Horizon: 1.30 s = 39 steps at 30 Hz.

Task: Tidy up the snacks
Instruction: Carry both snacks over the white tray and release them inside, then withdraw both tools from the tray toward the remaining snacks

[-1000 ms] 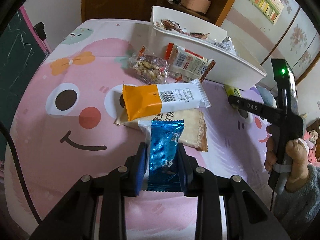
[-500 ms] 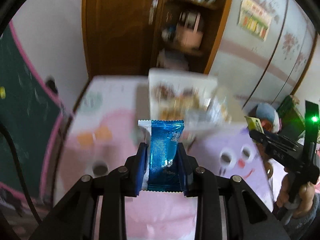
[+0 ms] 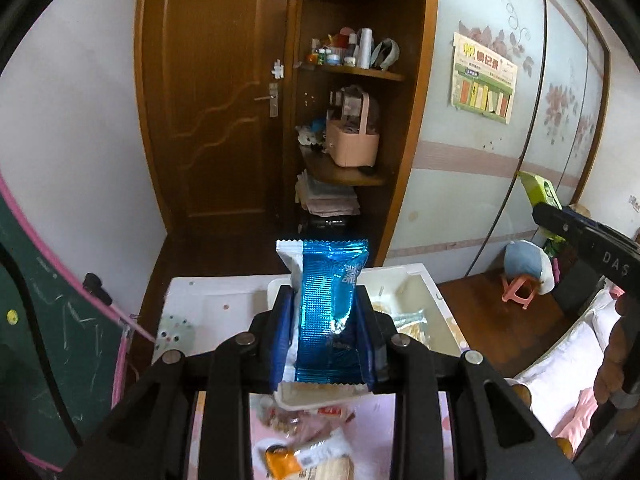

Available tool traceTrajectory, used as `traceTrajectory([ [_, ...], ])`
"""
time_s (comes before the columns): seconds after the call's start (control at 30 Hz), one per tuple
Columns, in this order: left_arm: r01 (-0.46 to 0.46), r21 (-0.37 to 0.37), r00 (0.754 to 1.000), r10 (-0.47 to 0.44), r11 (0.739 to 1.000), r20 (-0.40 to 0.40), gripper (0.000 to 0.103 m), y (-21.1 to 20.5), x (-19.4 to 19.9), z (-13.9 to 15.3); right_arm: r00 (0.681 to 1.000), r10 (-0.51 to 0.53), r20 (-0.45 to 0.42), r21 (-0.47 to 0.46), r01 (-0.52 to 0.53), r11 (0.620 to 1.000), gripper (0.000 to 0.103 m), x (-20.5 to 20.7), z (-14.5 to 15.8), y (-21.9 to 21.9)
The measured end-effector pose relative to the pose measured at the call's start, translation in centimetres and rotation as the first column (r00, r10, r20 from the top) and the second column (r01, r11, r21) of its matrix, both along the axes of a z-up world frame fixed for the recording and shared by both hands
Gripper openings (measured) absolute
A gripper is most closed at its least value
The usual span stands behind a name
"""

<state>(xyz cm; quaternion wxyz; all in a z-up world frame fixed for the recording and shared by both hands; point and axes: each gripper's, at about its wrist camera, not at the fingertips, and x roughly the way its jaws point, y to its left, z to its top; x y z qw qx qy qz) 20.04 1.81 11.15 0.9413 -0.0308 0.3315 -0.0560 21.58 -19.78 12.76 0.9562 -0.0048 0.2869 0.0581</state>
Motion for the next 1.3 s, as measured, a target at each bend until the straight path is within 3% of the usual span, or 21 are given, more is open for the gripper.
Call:
traceTrajectory([
  [0.1, 0.015, 0.023, 0.999, -0.014, 1.0, -0.031, 0.028, -1.2, 3.2, -1.5, 0.999, 0.008, -0.043, 0.015, -0.007, 1.0, 0.038, 2.9, -1.2, 0.5],
  [0.23, 0.022, 0.068, 0.996, -0.016, 0.997, -0.088, 0.028, -2.3, 7.0, -5.0, 0.985, 0.032, -0.17, 0.04, -0.025, 0.999, 0.038, 7.0, -5.7, 1.4],
  [0.47, 0.017, 0.084, 0.981, 0.0, 0.996, -0.196, 0.028, -2.1, 11.9, -11.5, 0.922, 0.077, -0.38, 0.088, -0.047, 0.995, 0.038, 11.4, -15.4, 3.6],
  [0.63, 0.036, 0.091, 0.967, -0.011, 0.995, -0.256, 0.028, -2.1, 13.8, -14.8, 0.892, 0.092, -0.442, 0.076, -0.065, 0.995, 0.038, 12.2, -18.7, 5.0],
  [0.73, 0.051, 0.098, 0.96, -0.022, 0.994, -0.279, 0.035, -2.3, 14.3, -15.7, 0.883, 0.096, -0.46, 0.059, -0.077, 0.995, 0.039, 12.7, -19.5, 5.8],
  [0.77, 0.05, 0.1, 0.957, -0.019, 0.994, -0.291, 0.055, -2.3, 14.5, -16.0, 0.884, 0.091, -0.459, 0.047, -0.078, 0.996, 0.04, 12.8, -19.6, 6.0],
  [0.8, 0.038, 0.101, 0.956, -0.006, 0.994, -0.292, 0.067, -2.2, 14.4, -16.1, 0.884, 0.09, -0.459, 0.039, -0.081, 0.996, 0.04, 12.9, -19.6, 6.1],
  [0.87, 0.02, 0.095, 0.96, 0.008, 0.995, -0.28, 0.075, -1.6, 14.1, -16.2, 0.884, 0.089, -0.459, 0.028, -0.086, 0.996, 0.041, 12.8, -19.5, 6.2],
  [1.07, 0.012, 0.057, 0.963, 0.004, 0.998, -0.269, 0.075, -0.1, 12.7, -15.1, 0.888, 0.111, -0.446, 0.063, -0.092, 0.994, 0.045, 11.9, -18.6, 5.5],
  [1.3, 0.036, 0.099, 0.977, -0.014, 0.994, -0.214, 0.075, 0.2, 8.5, -12.3, 0.897, 0.133, -0.421, 0.033, -0.131, 0.991, 0.045, 8.5, -16.4, 5.5],
])
